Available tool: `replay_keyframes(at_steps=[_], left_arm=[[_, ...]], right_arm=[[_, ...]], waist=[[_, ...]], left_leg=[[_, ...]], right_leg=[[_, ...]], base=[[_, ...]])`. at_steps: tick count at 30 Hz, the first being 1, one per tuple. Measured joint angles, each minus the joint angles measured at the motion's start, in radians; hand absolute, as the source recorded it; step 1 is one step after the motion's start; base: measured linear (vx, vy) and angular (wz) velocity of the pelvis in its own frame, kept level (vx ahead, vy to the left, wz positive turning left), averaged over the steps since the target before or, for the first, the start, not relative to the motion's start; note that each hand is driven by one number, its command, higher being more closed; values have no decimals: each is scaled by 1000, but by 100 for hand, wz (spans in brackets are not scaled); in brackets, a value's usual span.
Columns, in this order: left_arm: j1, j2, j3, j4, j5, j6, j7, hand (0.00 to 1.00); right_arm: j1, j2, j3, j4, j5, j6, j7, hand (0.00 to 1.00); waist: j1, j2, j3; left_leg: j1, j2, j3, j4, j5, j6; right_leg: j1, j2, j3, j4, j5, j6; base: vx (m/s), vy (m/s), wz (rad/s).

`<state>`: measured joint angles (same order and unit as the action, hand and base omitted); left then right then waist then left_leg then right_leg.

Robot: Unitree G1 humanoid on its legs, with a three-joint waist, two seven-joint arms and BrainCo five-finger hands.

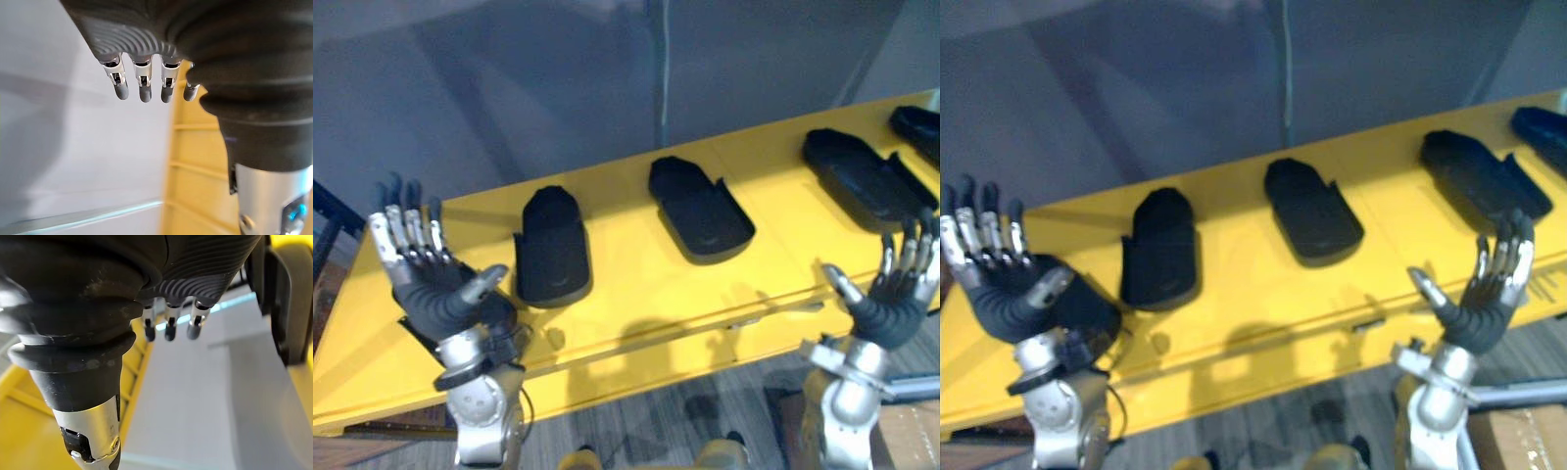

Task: Walk over and take plastic housings, then place them on the shelf

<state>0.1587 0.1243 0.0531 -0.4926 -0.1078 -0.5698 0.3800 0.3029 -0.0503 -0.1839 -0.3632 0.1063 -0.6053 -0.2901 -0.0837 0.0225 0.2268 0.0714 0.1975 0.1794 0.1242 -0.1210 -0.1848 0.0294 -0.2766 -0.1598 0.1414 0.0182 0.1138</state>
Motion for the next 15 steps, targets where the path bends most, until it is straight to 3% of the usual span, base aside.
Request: replay_keyframes(at_steps=[1,2,4,5,10,15], left_arm=[[-8,14,10,-2,5,3,13,0],[-35,21,10,15,19,10,34,0],[-55,19,9,22,97,15,79,0],[-61,17,9,22,132,16,103,0],[-61,-12,17,20,205,20,198,0],[-38,-32,39,19,208,6,276,0]], right_arm=[[1,3,5,0,2,-2,20,0],[2,1,8,-3,2,-11,31,0],[-6,-2,9,-3,0,-20,39,0],[-7,-4,9,-2,-1,-24,49,0],[-77,-54,9,40,-3,-23,32,0],[-84,-53,6,53,-2,-23,14,0]], waist=[[-5,-17,1],[-22,-47,-3],[-18,-64,-13],[-12,-66,-15],[2,-30,-29],[17,-27,-28]], left_leg=[[-1,4,0,-25,6,7],[0,4,-10,-55,24,15],[5,12,-14,-86,55,8],[5,20,-13,-85,66,2],[-20,22,-3,-85,75,-9],[-4,20,-31,-75,74,-8]], right_leg=[[-20,43,36,27,-106,-52],[-40,71,100,39,-108,-60],[-52,86,107,30,-90,-36],[-51,92,106,16,-69,-4],[-44,95,99,-74,-2,38],[17,91,59,-110,2,42]], base=[[-78,-23,-18],[-61,-39,-4],[-14,-59,-9],[25,-56,-18],[40,3,-10],[33,5,19]])
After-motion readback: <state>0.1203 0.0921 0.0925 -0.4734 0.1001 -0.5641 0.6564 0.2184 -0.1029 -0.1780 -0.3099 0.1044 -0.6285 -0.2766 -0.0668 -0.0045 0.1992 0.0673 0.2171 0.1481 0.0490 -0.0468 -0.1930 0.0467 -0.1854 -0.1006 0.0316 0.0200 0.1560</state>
